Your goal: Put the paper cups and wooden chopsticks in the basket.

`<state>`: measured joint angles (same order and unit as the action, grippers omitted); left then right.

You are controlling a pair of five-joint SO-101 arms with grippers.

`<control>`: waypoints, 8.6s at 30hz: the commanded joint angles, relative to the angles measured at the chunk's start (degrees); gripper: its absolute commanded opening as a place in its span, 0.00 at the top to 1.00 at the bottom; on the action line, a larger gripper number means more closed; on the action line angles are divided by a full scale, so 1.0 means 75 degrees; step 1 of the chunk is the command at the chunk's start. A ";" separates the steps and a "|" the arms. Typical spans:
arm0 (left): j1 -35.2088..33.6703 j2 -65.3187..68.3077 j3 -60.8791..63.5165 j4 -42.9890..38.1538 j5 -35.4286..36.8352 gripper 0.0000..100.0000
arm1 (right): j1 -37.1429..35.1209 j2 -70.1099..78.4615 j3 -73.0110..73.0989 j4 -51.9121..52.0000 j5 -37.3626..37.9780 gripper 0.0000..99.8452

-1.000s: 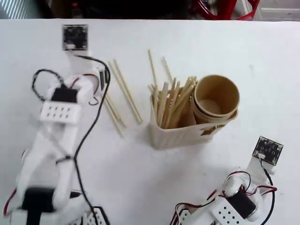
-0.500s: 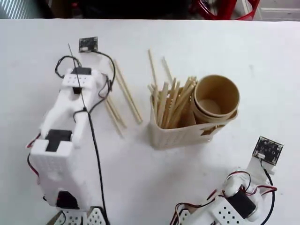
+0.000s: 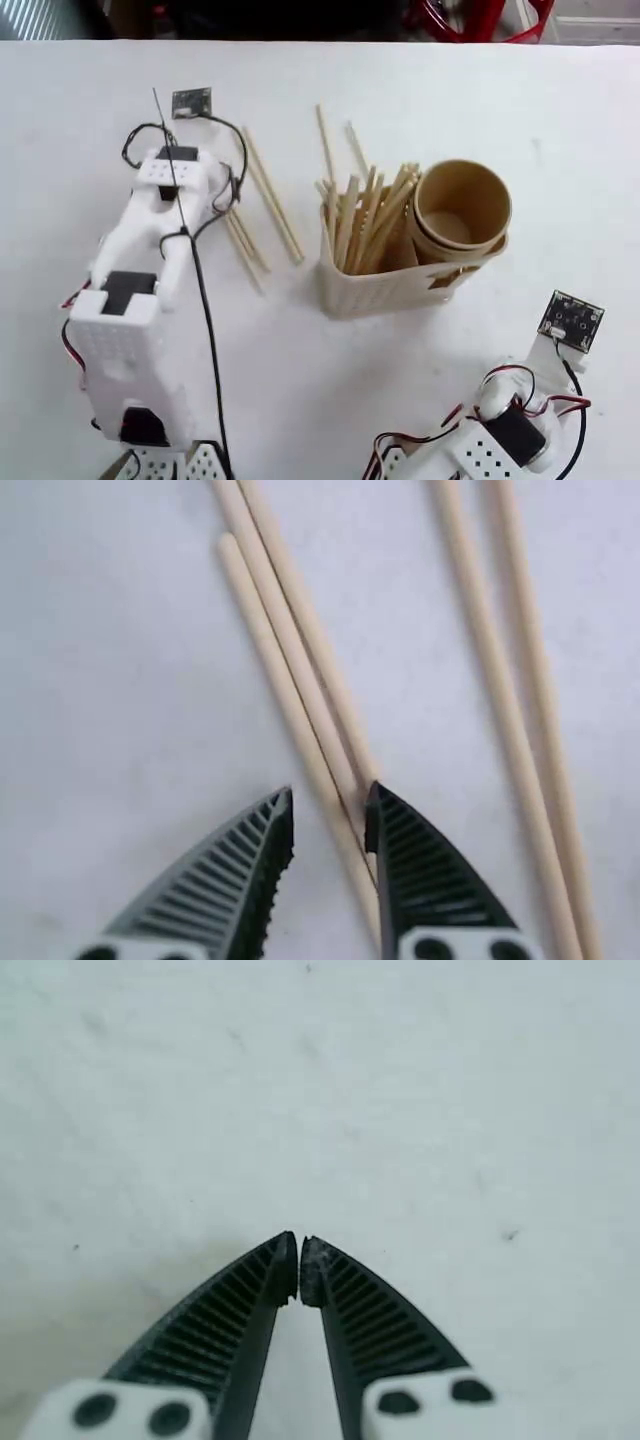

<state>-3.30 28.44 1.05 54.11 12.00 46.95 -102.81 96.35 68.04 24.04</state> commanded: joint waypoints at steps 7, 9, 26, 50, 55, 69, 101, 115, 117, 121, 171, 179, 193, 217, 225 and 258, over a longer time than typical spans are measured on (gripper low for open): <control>0.0123 0.1037 -0.1805 0.1032 0.0059 0.86 | 0.0053 -0.0064 0.0070 -0.0076 -0.0023 0.98; 0.0123 0.1237 -0.2122 0.1301 0.0059 0.86 | 0.0053 -0.0064 0.0070 -0.0076 -0.0023 0.98; -0.0229 0.1577 -0.2696 0.2098 0.1348 0.86 | 0.0053 -0.0064 0.0070 -0.0076 -0.0023 0.98; -0.0264 0.0791 -0.2837 0.2673 0.0738 0.98 | 0.0053 -0.0064 0.0070 -0.0076 -0.0023 0.98; -0.0381 -0.0440 -0.2040 0.2567 0.0668 0.98 | 0.0053 -0.0064 0.0070 -0.0076 -0.0023 0.98; 0.1284 -0.8281 0.2004 0.0633 -0.0399 0.98 | 0.0053 -0.0064 0.0070 -0.0076 -0.0023 0.98; -0.0944 -0.4003 0.1840 -0.1829 -0.2626 0.90 | 0.0053 -0.0064 0.0070 -0.0076 -0.0023 0.98; -0.0428 0.2678 -0.7525 0.2766 -0.8850 0.79 | 0.0053 -0.0064 0.0070 -0.0076 -0.0023 0.98; -0.0252 0.3452 -0.8592 0.3095 -0.8850 0.79 | 0.0053 -0.0064 0.0070 -0.0076 -0.0023 0.98; -0.0018 0.4929 -1.0456 0.3294 -0.8838 0.82 | 0.0041 -0.0064 0.0070 -0.0076 -0.0023 0.98; -0.0967 0.1119 -0.7185 0.6423 -1.1053 0.98 | 0.0041 -0.0064 0.0070 -0.0076 -0.0023 0.98; -0.1471 0.0006 -0.3552 0.4489 -1.3034 0.98 | 0.0053 -0.0064 0.0070 -0.0076 -0.0023 0.98; -0.1424 0.0029 -0.1020 0.1102 -1.4324 0.88 | 0.0053 -0.0064 0.0070 -0.0076 -0.0023 0.98; -0.0932 -0.1131 -0.1125 0.2426 -1.4324 0.82 | 0.0053 -0.0064 0.0070 -0.0076 -0.0023 0.98; -0.0932 -0.1049 -0.1090 0.2626 -1.4324 0.82 | 0.0053 -0.0064 0.0070 -0.0076 -0.0023 0.98; -0.1108 0.0873 -0.2626 0.0844 -1.1956 0.95 | 0.0053 -0.0064 0.0070 -0.0076 -0.0023 0.98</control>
<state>-11.21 35.82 -13.10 62.29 -78.37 46.95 -102.81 96.35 68.04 24.04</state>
